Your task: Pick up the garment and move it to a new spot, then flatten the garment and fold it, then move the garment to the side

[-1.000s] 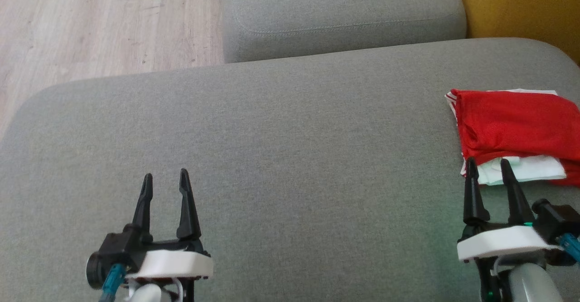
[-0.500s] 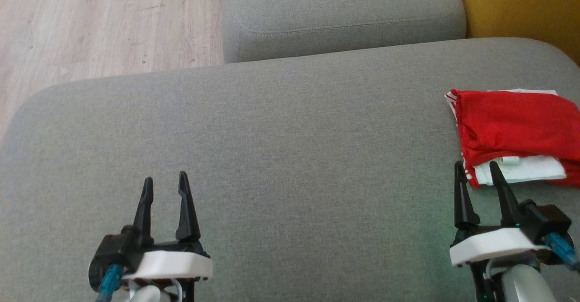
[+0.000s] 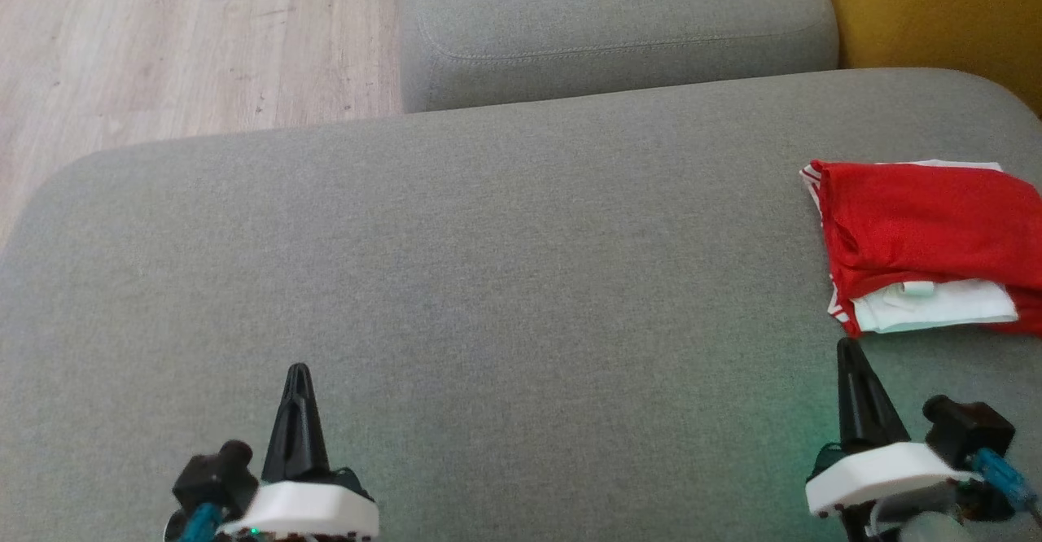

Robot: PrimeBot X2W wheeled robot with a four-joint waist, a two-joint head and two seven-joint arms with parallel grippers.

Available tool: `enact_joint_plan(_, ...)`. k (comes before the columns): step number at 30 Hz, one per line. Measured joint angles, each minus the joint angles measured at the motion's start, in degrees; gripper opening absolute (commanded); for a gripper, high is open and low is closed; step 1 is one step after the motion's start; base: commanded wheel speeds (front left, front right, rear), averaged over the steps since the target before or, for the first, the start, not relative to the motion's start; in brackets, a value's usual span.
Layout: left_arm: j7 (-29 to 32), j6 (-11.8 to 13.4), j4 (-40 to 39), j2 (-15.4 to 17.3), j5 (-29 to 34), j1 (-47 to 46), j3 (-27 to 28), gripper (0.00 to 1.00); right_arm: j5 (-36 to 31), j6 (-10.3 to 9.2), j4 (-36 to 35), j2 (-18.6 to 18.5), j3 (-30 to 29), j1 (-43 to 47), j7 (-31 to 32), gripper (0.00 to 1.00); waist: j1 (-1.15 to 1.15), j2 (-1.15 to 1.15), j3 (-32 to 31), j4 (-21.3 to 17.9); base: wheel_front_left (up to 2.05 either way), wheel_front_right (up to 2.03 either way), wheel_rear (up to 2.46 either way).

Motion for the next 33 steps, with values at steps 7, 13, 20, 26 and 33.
enact_joint_plan(7, 1.1, -0.5, 0.0, 0.0, -3.9, -0.2, 0.5, 0.00, 4.6, 0.00, -0.2, 0.0, -0.3, -0.1, 1.3, 0.00, 0.00, 0.00, 0.1, 0.1, 0.00, 0.00, 0.00)
enact_joint_plan(13, 2.0, -1.3, -0.1, 0.0, -7.3, -0.2, 1.5, 0.00, 8.6, 0.00, -0.6, 0.0, -0.5, -0.1, 2.2, 0.00, 0.00, 0.00, 0.2, 0.2, 0.00, 0.00, 0.00)
enact_joint_plan(20, 3.3, -1.7, -0.1, 0.0, -11.2, -0.3, 2.2, 0.00, 13.1, 0.00, -1.0, 0.0, -0.7, -0.3, 3.3, 0.00, 0.00, 0.00, 0.2, 0.3, 0.00, 0.00, 0.00)
enact_joint_plan(26, 4.1, -2.3, -0.2, 0.0, -14.6, -0.4, 3.0, 0.00, 17.1, 0.00, -1.3, 0.0, -1.0, -0.3, 3.9, 0.00, 0.00, 0.00, 0.3, 0.4, 0.00, 0.00, 0.00)
enact_joint_plan(33, 5.5, -3.0, -0.2, 0.0, -18.5, -0.4, 4.0, 0.00, 21.7, 0.00, -1.6, 0.0, -1.3, -0.5, 5.4, 0.00, 0.00, 0.00, 0.4, 0.5, 0.00, 0.00, 0.00)
